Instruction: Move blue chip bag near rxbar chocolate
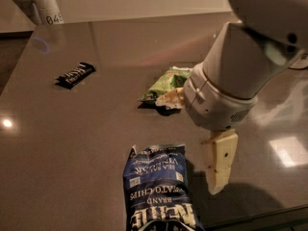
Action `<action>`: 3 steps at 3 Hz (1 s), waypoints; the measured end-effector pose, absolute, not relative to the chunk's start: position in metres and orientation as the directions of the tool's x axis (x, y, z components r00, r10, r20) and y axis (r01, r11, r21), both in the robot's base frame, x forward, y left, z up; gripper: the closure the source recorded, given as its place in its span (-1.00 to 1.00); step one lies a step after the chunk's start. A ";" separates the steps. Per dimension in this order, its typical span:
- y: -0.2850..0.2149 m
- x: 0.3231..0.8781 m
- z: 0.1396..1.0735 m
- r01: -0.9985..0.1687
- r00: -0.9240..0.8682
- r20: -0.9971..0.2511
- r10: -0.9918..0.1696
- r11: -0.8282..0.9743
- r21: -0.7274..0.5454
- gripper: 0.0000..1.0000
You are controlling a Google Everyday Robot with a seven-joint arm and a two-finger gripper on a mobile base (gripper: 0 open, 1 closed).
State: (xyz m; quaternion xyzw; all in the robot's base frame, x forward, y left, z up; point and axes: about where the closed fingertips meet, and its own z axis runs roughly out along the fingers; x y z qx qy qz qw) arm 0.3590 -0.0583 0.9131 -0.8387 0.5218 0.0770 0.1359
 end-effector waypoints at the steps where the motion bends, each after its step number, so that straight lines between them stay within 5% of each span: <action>1: -0.046 0.348 0.893 -0.856 0.518 -0.237 -0.822 -0.502 -0.127 -1.00; 2: -0.040 0.341 0.874 -0.823 0.566 -0.212 -0.796 -0.558 -0.106 -1.00; 3: -0.037 0.336 0.859 -0.807 0.588 -0.193 -0.785 -0.584 -0.087 -0.71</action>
Offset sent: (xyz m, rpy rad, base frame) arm -0.0261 0.0213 -0.0719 -0.1210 0.0401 0.2273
